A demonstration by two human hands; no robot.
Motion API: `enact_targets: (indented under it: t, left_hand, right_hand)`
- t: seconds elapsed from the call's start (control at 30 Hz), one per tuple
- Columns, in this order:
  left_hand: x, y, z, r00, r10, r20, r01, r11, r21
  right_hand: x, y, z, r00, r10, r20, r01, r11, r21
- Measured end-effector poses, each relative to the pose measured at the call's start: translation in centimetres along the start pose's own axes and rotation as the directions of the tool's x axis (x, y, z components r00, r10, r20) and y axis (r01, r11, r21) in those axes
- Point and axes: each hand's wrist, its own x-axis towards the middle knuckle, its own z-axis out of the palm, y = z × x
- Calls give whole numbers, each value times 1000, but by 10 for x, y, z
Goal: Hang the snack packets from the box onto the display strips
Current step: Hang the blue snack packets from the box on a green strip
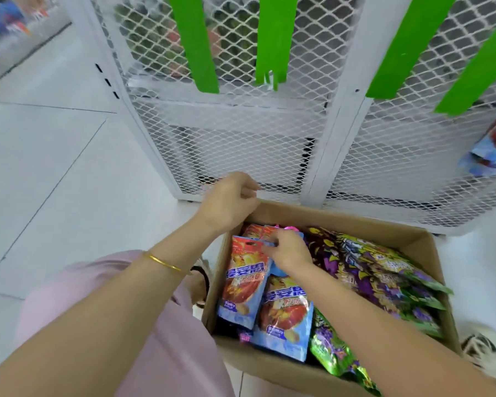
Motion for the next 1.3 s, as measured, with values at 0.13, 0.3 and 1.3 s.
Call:
enact_targets:
  t: [0.13, 0.3, 1.3]
  left_hand:
    - [3, -5, 3, 966, -40, 256, -16, 976, 216]
    - [-10, 16, 3, 915, 20, 404, -136, 956, 261]
    - [78, 530, -3, 767, 561, -312, -639, 624, -450]
  right_hand:
    - [-23, -6, -29, 987, -83, 140, 30, 939, 344]
    - [-65, 1, -89, 989, -121, 86, 49, 813, 581]
    - [-140, 0, -545, 279, -9, -960, 635, 752, 177]
